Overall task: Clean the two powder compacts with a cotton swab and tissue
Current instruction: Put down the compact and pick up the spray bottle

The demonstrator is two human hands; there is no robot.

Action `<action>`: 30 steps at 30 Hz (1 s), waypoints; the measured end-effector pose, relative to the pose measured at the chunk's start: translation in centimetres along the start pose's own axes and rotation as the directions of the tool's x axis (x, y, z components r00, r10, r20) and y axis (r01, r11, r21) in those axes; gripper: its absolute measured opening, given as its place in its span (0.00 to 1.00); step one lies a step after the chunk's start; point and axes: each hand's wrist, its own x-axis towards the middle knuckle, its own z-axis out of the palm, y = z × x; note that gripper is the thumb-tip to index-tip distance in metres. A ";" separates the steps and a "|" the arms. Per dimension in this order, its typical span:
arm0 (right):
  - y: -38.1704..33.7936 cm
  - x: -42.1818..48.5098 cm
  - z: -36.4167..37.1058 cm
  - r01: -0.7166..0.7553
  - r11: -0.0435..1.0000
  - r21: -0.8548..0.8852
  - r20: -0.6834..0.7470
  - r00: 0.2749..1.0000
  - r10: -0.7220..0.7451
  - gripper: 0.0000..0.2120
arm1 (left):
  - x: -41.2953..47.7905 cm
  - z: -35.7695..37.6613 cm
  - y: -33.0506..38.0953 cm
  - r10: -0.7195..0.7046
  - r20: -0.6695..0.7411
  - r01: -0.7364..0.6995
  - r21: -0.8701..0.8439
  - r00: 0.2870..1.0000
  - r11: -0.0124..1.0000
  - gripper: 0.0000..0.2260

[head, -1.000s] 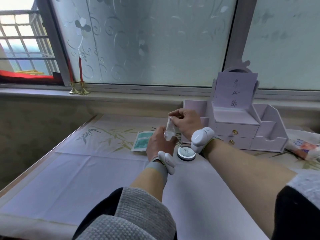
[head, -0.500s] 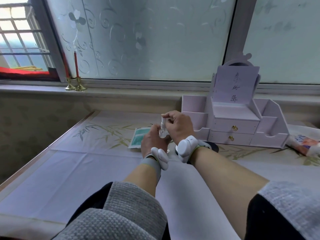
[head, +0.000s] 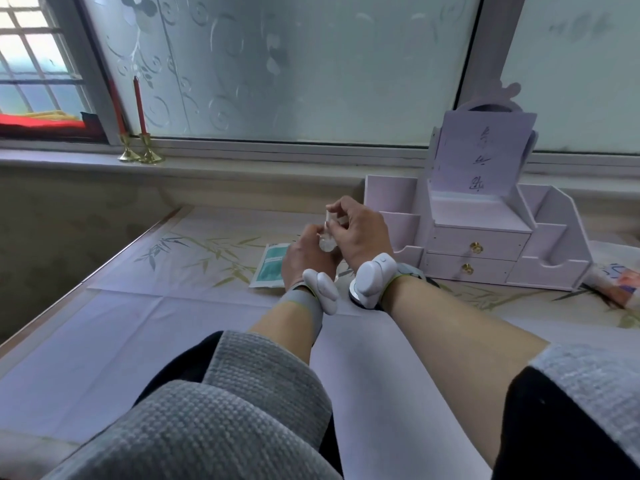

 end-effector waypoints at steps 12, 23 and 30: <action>2.4 2.8 1.2 -0.103 0.994 -0.035 0.014 0.995 0.104 0.07 | 3.3 2.1 0.5 0.021 0.096 -0.016 -0.050 0.995 0.999 0.16; 3.4 3.8 2.0 -0.129 0.987 -0.093 -0.005 0.992 0.129 0.13 | 5.4 2.9 -0.3 -0.019 0.160 0.032 -0.074 0.987 0.997 0.16; 3.1 4.0 2.4 -0.108 0.977 -0.181 -0.016 0.994 0.107 0.11 | 5.3 3.2 -0.6 -0.008 0.145 0.010 -0.015 0.989 1.000 0.15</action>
